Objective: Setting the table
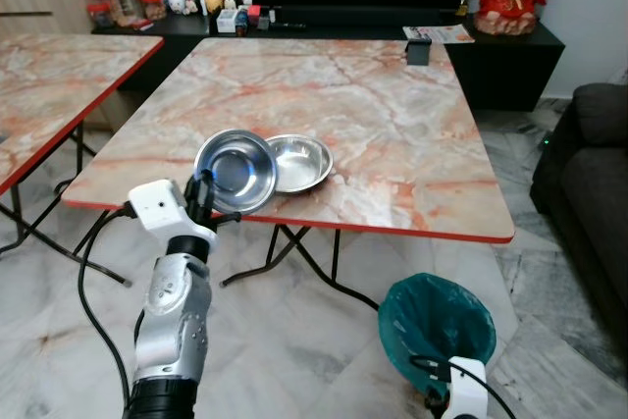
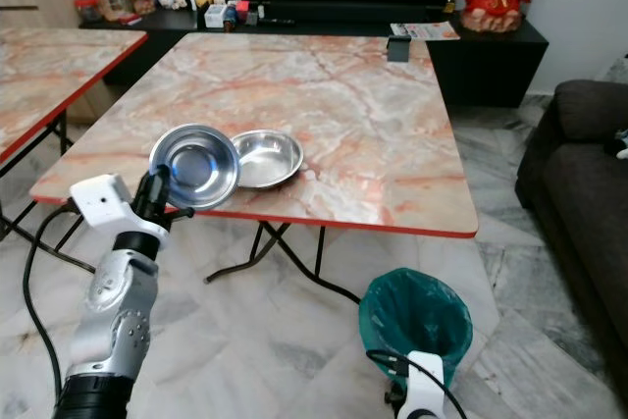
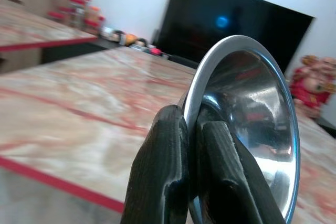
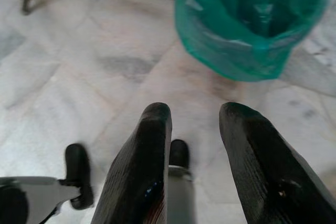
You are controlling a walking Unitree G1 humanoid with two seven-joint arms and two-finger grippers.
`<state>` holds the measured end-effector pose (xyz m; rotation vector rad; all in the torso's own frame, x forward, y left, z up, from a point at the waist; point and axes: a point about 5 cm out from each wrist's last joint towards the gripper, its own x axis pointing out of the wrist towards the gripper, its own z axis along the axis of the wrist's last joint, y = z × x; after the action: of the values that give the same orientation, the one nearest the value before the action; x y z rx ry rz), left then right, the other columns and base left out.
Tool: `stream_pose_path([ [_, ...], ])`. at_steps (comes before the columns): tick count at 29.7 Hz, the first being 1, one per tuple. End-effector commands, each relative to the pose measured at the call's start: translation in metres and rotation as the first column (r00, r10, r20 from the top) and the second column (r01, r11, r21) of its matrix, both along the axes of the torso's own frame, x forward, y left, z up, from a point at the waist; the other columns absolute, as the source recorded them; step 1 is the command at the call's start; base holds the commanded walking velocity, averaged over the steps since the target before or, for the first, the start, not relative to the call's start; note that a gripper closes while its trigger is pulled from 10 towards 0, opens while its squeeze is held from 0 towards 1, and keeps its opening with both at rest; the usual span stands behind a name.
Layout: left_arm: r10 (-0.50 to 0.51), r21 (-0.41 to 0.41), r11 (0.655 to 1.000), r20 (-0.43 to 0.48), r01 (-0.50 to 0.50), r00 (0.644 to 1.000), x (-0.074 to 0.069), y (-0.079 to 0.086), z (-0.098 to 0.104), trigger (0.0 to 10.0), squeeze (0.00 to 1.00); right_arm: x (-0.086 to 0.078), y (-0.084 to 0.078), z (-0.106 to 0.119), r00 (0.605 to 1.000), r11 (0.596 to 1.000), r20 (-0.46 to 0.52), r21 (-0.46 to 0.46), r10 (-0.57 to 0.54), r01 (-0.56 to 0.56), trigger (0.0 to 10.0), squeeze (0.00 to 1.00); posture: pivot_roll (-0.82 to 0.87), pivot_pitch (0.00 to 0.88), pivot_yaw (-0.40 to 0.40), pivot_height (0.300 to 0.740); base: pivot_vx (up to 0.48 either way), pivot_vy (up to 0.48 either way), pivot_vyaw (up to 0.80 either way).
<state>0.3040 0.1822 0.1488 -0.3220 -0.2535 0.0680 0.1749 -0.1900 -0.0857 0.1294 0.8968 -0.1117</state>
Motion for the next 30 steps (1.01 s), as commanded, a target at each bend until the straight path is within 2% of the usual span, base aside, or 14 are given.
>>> stream_pose_path([
  [1, 0.011, 0.003, 1.0, 0.023, -0.011, 1.0, 0.001, 0.007, 0.008, 10.0, 0.0, 0.003, 0.001, 0.002, 1.0, 1.0, 0.011, 0.001, -0.001, 0.001, 10.0, 0.0, 0.08, 0.029, 0.026, 0.74, 0.0, 0.0, 0.0],
  [9, 0.03, 0.021, 0.999, 0.029, -0.031, 0.999, 0.002, 0.018, 0.013, 10.0, 0.0, 0.002, 0.006, 0.0, 1.0, 1.0, 0.005, 0.007, -0.001, 0.001, 10.0, 0.0, 0.08, 0.04, 0.047, 0.74, 0.276, 0.0, 0.0],
  [30, 0.016, 0.028, 0.999, 0.037, -0.017, 0.999, 0.002, 0.021, 0.019, 10.0, 0.0, 0.001, 0.009, -0.001, 1.0, 1.0, 0.002, 0.018, -0.016, 0.016, 10.0, 0.0, 0.09, 0.045, 0.066, 0.74, 0.366, 0.0, 0.0],
])
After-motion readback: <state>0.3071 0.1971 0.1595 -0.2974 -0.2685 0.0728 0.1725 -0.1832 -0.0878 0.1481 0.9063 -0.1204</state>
